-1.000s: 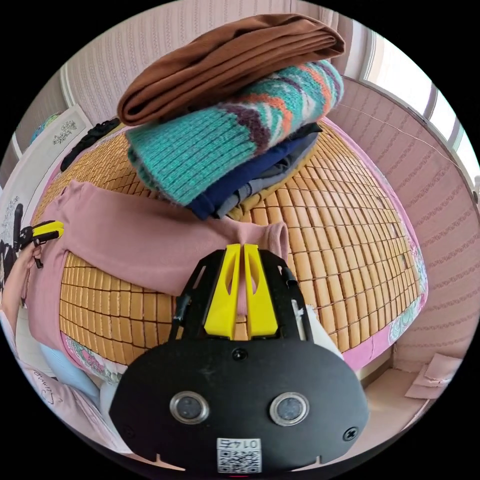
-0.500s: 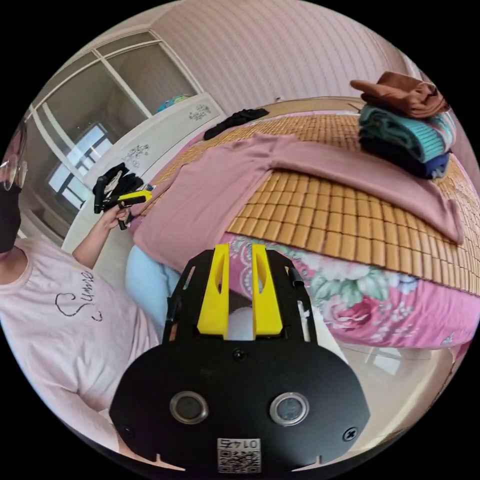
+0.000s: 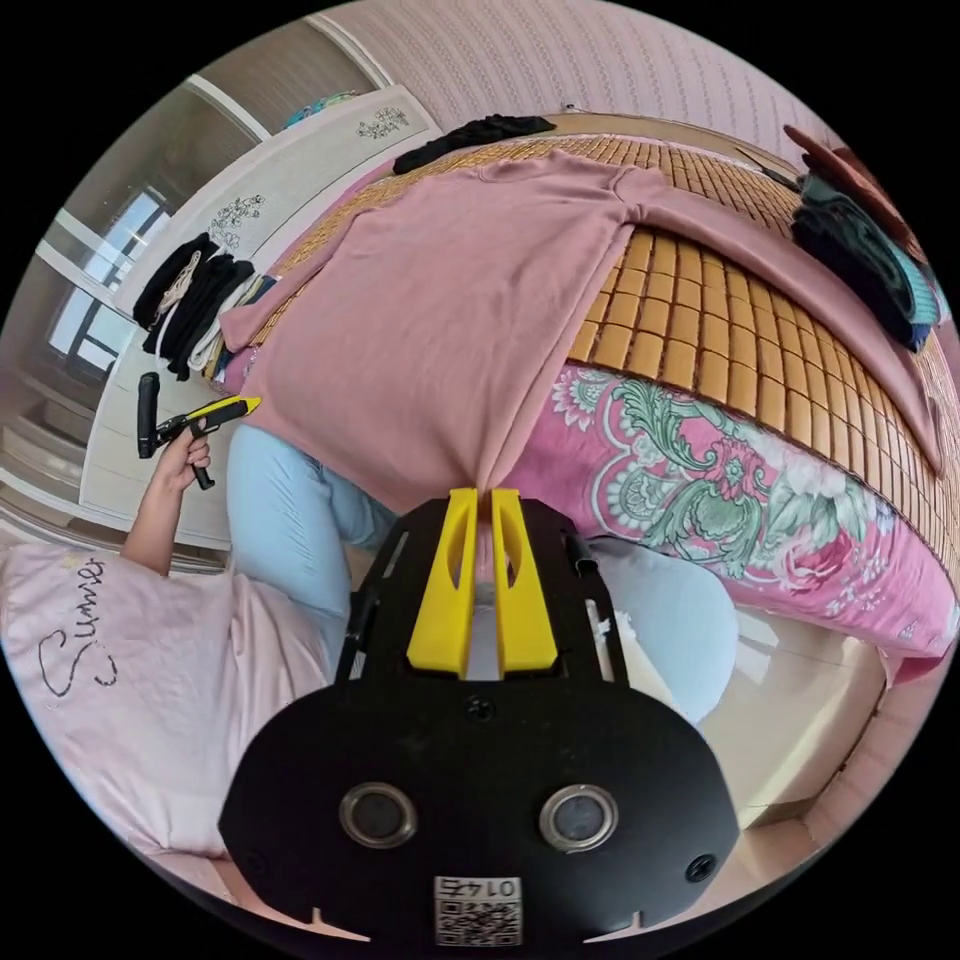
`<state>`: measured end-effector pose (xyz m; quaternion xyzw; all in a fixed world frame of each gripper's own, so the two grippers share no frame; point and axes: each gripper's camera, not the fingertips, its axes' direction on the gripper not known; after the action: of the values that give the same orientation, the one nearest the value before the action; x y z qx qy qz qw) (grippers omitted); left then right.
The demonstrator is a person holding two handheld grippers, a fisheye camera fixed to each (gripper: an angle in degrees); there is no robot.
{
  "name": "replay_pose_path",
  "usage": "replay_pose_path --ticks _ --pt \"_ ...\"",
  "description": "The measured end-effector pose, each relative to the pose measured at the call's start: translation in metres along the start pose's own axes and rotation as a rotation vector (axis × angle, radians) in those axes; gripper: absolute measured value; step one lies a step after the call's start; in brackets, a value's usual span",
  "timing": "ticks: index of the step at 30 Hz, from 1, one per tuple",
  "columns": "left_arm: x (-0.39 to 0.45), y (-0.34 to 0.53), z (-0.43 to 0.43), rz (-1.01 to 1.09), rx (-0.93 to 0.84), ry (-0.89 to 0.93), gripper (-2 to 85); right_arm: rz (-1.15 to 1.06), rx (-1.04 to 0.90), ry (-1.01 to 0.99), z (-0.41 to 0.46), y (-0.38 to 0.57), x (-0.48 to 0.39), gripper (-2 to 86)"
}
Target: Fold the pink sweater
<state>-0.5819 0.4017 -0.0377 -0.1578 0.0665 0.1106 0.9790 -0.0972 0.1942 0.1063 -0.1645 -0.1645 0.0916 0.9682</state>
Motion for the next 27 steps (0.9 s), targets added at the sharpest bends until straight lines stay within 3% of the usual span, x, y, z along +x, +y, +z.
replay_pose_path --ticks 5,10,13,15,18,20,27 --pt "0.027 0.024 -0.027 0.129 -0.042 0.089 4.9 0.088 -0.024 0.034 -0.02 0.006 0.015 2.3" --pt "0.009 0.041 -0.031 0.058 -0.035 0.15 7.2 0.111 -0.13 0.085 0.017 -0.008 0.002 4.3" --pt "-0.018 0.044 -0.059 0.042 -0.011 0.063 8.0 0.125 -0.176 0.201 0.024 -0.018 -0.015 5.2" --pt "-0.052 0.044 -0.094 -0.007 0.058 -0.154 7.6 0.108 -0.139 0.268 0.021 -0.032 -0.033 5.0" --pt "-0.112 0.036 -0.131 -0.119 0.17 -0.39 7.6 -0.07 -0.042 0.243 0.025 -0.076 -0.081 5.1" --pt "-0.153 0.025 -0.147 -0.215 0.234 -0.436 8.2 -0.222 0.0 0.191 0.044 -0.122 -0.125 5.5" --pt "-0.299 -0.018 -0.161 -0.542 0.387 -0.277 9.4 -0.57 0.095 0.028 0.128 -0.26 -0.266 5.7"
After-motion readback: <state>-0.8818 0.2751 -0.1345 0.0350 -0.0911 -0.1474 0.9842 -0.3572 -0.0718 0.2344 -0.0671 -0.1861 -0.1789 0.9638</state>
